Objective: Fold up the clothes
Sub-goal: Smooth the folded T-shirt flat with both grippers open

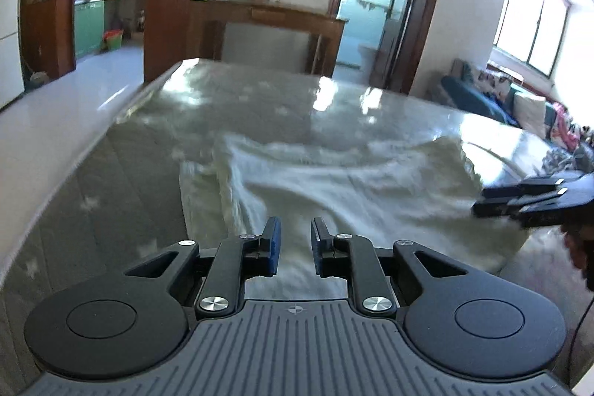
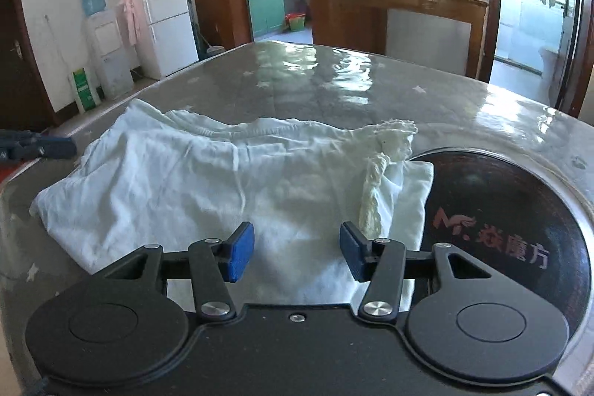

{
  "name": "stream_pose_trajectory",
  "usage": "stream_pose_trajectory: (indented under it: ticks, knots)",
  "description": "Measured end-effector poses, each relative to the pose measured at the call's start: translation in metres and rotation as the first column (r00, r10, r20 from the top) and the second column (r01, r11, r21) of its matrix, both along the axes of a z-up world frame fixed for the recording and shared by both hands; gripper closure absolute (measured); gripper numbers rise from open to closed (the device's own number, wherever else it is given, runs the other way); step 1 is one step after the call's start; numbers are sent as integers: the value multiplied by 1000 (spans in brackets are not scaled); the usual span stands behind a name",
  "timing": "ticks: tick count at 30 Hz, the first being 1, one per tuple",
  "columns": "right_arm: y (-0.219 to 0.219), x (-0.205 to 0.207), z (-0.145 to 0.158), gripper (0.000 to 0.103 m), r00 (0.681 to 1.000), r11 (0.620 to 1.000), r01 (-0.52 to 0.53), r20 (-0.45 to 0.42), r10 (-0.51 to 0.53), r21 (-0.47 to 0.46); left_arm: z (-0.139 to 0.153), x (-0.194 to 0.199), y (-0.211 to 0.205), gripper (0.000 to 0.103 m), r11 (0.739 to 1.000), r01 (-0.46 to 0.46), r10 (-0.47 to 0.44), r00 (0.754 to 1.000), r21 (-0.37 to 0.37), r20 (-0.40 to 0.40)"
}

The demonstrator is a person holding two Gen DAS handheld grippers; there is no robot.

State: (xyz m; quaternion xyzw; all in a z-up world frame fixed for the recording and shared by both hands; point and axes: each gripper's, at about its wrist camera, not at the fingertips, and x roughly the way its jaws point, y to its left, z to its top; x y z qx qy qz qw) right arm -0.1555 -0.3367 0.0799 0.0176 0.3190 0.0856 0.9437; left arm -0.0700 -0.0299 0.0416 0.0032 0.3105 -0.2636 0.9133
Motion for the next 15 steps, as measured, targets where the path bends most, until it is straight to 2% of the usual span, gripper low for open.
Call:
stream_pose_trajectory:
  ticks: [2, 6, 10, 15]
  knots:
    - [1, -9, 0, 48, 1000, 1000, -5, 15, 5, 6, -9, 1, 2, 85, 1000, -20, 21, 1000, 21, -16]
    - [2, -22, -9, 48, 999, 1000, -13, 36, 12, 25, -19, -1, 9, 85, 998, -62, 62, 998, -5, -32]
    - [-1, -27, -25, 48, 999, 999, -14, 42, 13, 37, -25, -8, 10, 85, 996, -86, 86, 996, 3, -7]
    - [3, -32, -26, 47, 998, 999, -35, 59, 34, 9, -30, -13, 7, 85, 994, -111, 111, 993, 2, 30]
